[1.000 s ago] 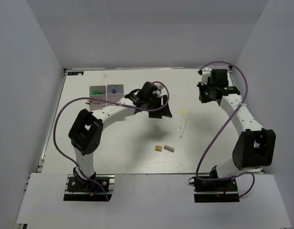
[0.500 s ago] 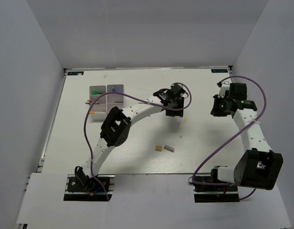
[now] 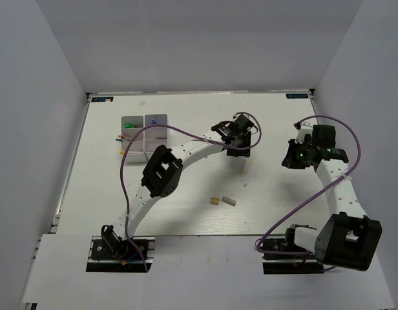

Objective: Sort the stationery into containers
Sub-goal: Grab a piece of stationery with the left arm, then place the stationery into the container

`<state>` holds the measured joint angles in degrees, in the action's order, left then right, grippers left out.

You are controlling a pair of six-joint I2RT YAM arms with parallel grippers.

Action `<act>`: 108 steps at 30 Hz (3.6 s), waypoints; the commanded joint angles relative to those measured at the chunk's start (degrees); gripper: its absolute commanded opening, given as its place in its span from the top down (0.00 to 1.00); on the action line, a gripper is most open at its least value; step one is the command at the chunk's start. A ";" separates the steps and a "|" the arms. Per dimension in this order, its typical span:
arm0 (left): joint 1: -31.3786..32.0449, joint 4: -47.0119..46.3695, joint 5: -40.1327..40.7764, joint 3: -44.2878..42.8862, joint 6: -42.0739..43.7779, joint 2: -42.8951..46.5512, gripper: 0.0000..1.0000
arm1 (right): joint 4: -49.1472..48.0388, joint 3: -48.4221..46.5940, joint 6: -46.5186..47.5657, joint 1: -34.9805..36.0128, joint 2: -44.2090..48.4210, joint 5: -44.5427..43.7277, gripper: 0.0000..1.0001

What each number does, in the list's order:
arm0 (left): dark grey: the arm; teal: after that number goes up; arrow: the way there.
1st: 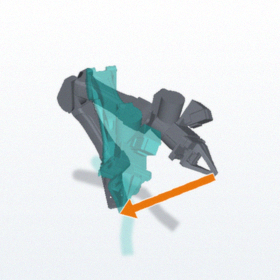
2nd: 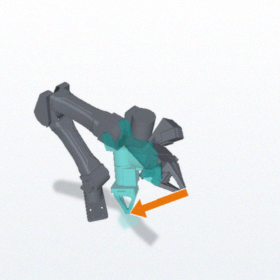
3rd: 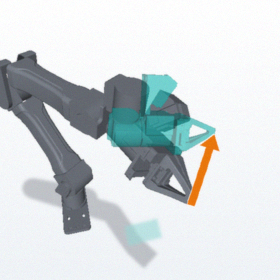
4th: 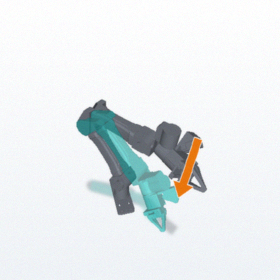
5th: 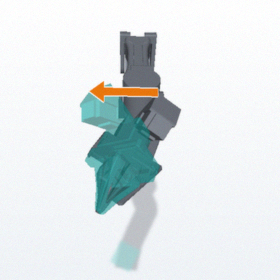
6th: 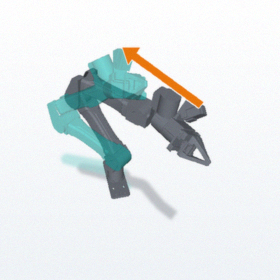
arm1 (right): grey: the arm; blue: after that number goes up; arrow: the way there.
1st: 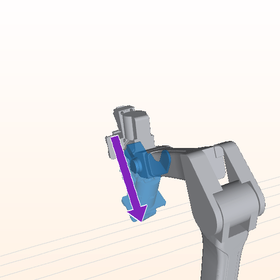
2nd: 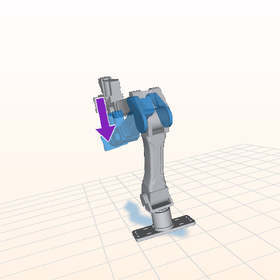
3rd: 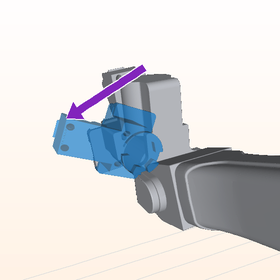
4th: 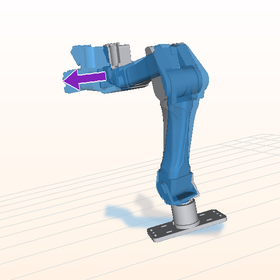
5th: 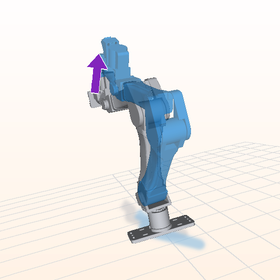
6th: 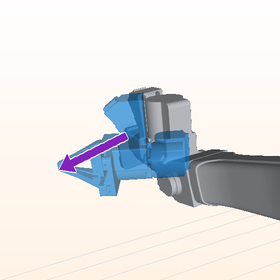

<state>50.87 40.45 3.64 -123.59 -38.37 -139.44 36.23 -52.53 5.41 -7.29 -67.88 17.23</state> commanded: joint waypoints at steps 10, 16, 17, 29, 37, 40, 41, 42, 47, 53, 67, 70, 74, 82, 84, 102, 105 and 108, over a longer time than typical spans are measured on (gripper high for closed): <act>1.51 -2.65 2.24 -5.61 -0.74 -4.00 0.48 | -1.51 3.31 -1.10 -1.67 2.66 5.09 0.94; 2.65 0.51 8.39 -8.25 -0.05 -5.06 0.53 | -1.42 3.49 -1.37 -2.55 3.19 6.67 0.94; 2.65 2.25 9.18 -8.25 -0.04 -5.66 0.53 | -1.51 3.58 -1.45 -2.47 3.19 6.67 0.94; 4.32 9.48 14.82 -6.06 3.82 -7.96 0.57 | -2.04 3.67 -2.60 -3.61 2.40 8.17 0.93; 4.32 9.76 18.07 9.45 3.30 -1.57 0.61 | -1.95 3.75 -2.86 -3.87 2.66 8.52 0.93; 4.32 7.46 18.07 18.43 1.46 2.23 0.61 | -2.39 4.37 -2.95 -3.79 2.49 9.39 0.86; 3.71 7.45 18.07 19.86 1.46 3.81 0.61 | -2.65 4.28 -2.95 -3.78 2.49 9.48 0.79; 3.71 7.45 18.07 21.10 1.46 4.34 0.61 | -2.57 4.46 -3.04 -3.78 2.40 10.18 0.76; 3.71 7.98 16.85 26.73 0.93 5.75 0.72 | -2.65 4.72 -2.51 -3.79 2.49 11.07 0.67; 3.09 3.86 12.54 34.46 2.15 9.87 0.82 | -2.57 4.63 -2.25 -3.78 3.01 11.33 0.67; -0.68 -5.80 8.75 35.60 4.97 32.63 1.00 | -2.48 5.16 2.49 -3.43 3.54 16.33 0.66; -3.14 -11.86 8.75 44.27 5.49 41.50 1.00 | -2.74 5.07 5.48 -3.52 3.19 19.05 0.66; -8.75 -19.08 9.98 55.01 5.50 53.81 1.00 | -2.13 5.25 9.79 -3.34 2.75 23.54 0.67; -17.12 -22.78 20.59 66.89 5.95 68.50 1.00 | -3.80 5.95 12.17 -3.17 1.08 26.97 0.70; -18.26 -21.90 27.16 68.21 3.84 69.91 1.00 | -3.88 5.86 12.34 -3.17 0.55 26.89 0.70; -24.42 -9.49 49.79 67.16 -13.05 73.43 1.00 | -5.64 6.65 12.78 -3.08 -1.99 27.24 0.70; -24.94 -13.11 53.30 66.21 -11.29 69.23 1.00 | -4.85 5.43 13.57 -3.17 -2.87 27.06 0.70; -25.56 -11.36 56.55 62.17 -10.76 62.30 1.00 | -4.06 4.72 14.45 -3.08 -3.05 26.89 0.70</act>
<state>25.78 29.82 53.93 -57.67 -49.39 -72.10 32.08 -45.87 18.50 -10.68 -70.89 42.65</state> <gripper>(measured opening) 0.249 0.307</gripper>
